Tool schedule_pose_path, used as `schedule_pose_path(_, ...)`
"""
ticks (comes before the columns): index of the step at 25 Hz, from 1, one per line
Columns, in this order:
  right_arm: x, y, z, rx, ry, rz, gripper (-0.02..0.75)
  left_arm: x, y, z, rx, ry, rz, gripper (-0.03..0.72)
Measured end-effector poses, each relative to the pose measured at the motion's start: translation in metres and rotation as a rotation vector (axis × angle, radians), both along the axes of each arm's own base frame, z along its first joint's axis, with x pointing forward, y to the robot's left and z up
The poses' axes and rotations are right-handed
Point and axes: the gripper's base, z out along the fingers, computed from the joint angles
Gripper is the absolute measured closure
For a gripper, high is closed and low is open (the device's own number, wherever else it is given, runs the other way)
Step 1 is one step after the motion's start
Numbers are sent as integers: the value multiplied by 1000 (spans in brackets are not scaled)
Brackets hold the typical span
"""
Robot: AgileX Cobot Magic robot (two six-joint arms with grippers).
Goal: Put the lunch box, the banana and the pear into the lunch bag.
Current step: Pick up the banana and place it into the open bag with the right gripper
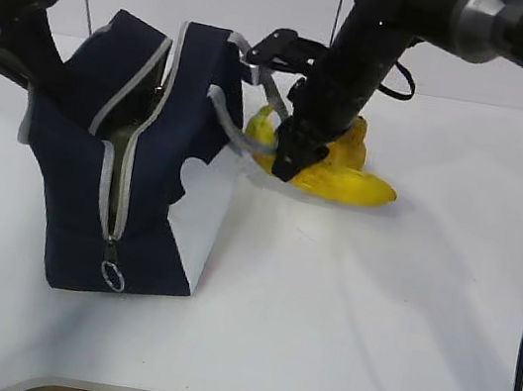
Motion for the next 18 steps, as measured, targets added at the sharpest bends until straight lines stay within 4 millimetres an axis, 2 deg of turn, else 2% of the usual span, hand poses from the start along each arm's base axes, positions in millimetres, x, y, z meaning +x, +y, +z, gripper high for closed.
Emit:
schedule_pose_path(5, 5, 1, 18, 57, 15, -261, 458, 0, 0, 0, 0, 0, 0, 675)
schedule_pose_path(10, 3, -7, 38, 34, -13, -425, 458, 0, 0, 0, 0, 0, 0, 675)
schedule_pose_path(12, 0, -11, 52, 33, -41, -445, 458, 0, 0, 0, 0, 0, 0, 675)
schedule_pose_path(13, -4, -14, 69, 38, -79, -453, 458, 0, 0, 0, 0, 0, 0, 675)
schedule_pose_path(18, -20, -30, 122, 16, -227, -466, 458, 0, 0, 0, 0, 0, 0, 675)
